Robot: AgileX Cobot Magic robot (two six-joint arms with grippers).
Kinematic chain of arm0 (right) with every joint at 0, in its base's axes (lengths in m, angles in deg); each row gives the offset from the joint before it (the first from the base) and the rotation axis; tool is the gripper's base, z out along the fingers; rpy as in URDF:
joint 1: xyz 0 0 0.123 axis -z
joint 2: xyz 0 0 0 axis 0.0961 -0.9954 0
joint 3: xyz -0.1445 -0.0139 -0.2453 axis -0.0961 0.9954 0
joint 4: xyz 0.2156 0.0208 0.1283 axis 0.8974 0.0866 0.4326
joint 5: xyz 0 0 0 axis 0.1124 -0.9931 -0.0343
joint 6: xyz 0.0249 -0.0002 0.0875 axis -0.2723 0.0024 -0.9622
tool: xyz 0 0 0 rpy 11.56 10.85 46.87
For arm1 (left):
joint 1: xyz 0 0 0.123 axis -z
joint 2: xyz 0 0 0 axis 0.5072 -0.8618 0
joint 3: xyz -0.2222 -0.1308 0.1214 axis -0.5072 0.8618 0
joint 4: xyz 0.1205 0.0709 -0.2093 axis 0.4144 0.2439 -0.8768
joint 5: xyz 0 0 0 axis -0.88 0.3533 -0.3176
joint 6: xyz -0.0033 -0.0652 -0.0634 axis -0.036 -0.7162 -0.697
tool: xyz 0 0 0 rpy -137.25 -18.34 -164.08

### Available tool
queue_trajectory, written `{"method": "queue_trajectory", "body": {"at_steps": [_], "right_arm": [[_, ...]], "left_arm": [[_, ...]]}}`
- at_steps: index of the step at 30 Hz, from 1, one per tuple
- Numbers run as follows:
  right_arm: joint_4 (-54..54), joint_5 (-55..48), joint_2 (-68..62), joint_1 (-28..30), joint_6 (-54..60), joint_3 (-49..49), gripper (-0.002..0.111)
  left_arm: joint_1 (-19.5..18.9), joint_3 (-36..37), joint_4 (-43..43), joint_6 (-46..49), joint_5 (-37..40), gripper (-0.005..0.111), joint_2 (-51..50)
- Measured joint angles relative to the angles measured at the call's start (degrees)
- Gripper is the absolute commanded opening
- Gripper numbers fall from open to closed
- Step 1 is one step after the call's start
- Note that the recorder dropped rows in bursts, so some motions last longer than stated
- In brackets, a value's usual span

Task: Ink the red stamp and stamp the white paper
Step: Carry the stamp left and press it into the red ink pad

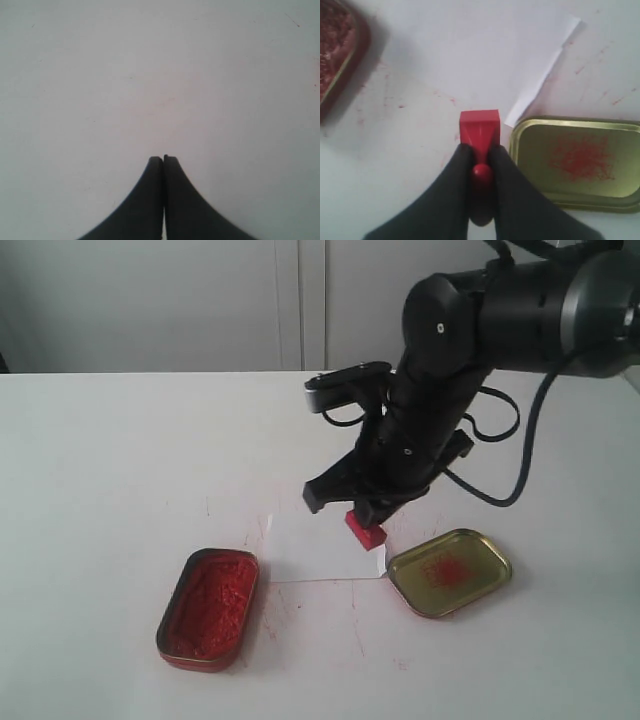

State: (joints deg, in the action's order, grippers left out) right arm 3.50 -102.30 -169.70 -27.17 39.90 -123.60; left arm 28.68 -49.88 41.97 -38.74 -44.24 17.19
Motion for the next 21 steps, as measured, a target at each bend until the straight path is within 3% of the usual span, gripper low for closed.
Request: {"method": "queue_trajectory", "body": {"at_steps": [15,21], "right_arm": [[-0.6,-9.4,-9.8,-14.9,-3.3,-17.4,0.0],[-0.9,-11.3,-14.3,-17.8,-3.7,-23.2,0.0]], "left_arm": [[0.0,0.0,0.0,0.0,0.0,0.0,0.0],[0.0,0.0,0.0,0.0,0.0,0.0,0.0]]}}
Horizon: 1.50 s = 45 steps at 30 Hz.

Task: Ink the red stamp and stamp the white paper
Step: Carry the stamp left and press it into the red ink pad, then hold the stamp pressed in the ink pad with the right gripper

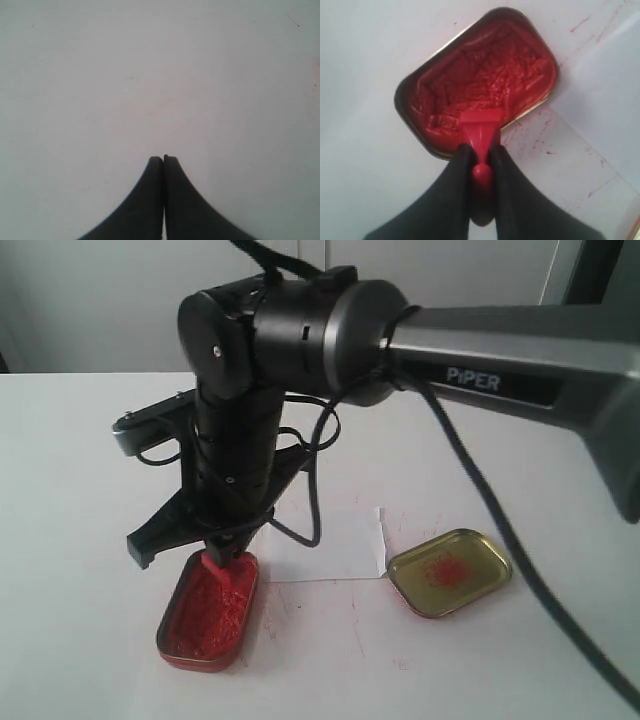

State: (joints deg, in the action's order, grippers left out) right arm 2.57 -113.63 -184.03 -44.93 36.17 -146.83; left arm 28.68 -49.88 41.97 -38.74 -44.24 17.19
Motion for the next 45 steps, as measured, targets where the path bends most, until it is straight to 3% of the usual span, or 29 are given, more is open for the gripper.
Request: {"method": "queue_trajectory", "body": {"at_steps": [12,45], "right_arm": [[-2.8,-1.7,-9.0,-3.8,-4.5,-7.7,0.0],[-8.6,0.8,-15.2,-4.4,-15.1,-9.0,0.0]], "left_arm": [[0.0,0.0,0.0,0.0,0.0,0.0,0.0],[0.0,0.0,0.0,0.0,0.0,0.0,0.0]]}}
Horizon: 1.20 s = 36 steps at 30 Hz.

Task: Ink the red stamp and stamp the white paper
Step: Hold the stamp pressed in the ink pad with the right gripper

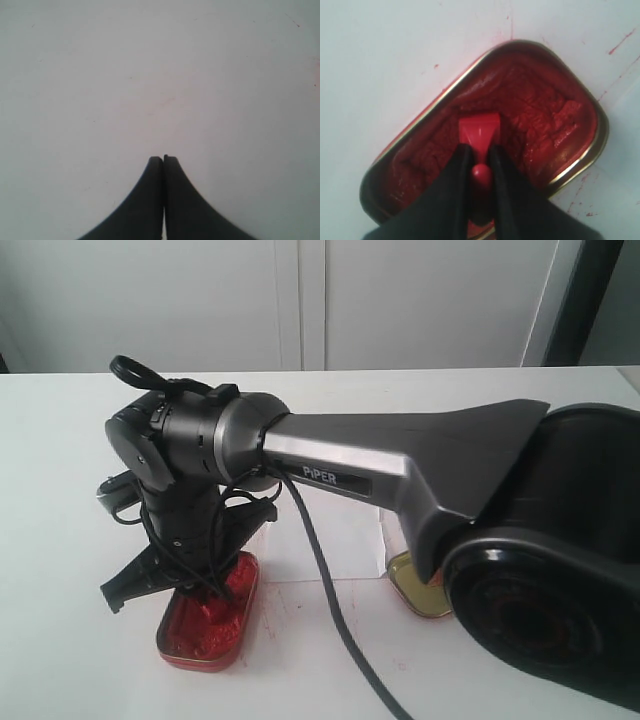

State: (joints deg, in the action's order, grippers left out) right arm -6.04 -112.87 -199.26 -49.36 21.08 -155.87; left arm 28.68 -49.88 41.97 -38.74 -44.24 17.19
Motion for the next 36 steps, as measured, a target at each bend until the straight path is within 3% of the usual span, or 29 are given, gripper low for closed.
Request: {"method": "queue_trajectory", "body": {"at_steps": [36], "right_arm": [[-0.3,0.3,0.6,0.0,-1.1,-0.1,0.0]], "left_arm": [[0.0,0.0,0.0,0.0,0.0,0.0,0.0]]}}
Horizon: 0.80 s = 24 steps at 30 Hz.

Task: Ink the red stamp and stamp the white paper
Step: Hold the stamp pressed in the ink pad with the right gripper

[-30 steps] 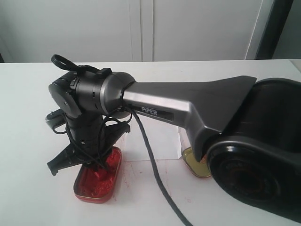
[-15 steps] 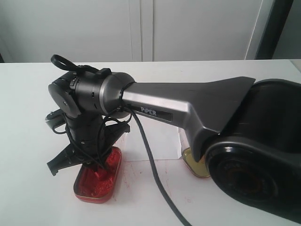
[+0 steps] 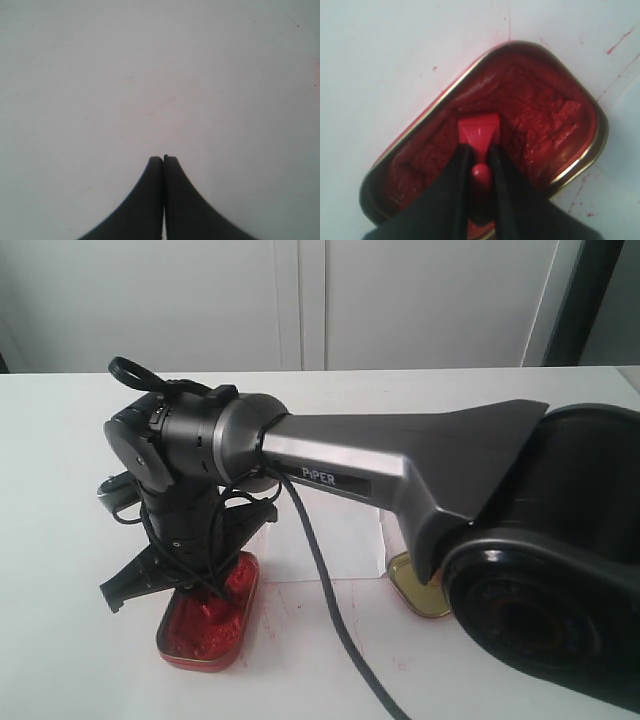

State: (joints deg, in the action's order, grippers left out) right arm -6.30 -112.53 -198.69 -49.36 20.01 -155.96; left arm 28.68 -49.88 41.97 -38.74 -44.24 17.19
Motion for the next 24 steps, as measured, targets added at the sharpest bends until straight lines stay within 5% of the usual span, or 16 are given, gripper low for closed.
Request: {"method": "queue_trajectory", "body": {"at_steps": [24], "right_arm": [[-1.3,0.1,2.9,0.0,-0.4,0.7,0.0]], "left_arm": [[0.0,0.0,0.0,0.0,0.0,0.0,0.0]]}}
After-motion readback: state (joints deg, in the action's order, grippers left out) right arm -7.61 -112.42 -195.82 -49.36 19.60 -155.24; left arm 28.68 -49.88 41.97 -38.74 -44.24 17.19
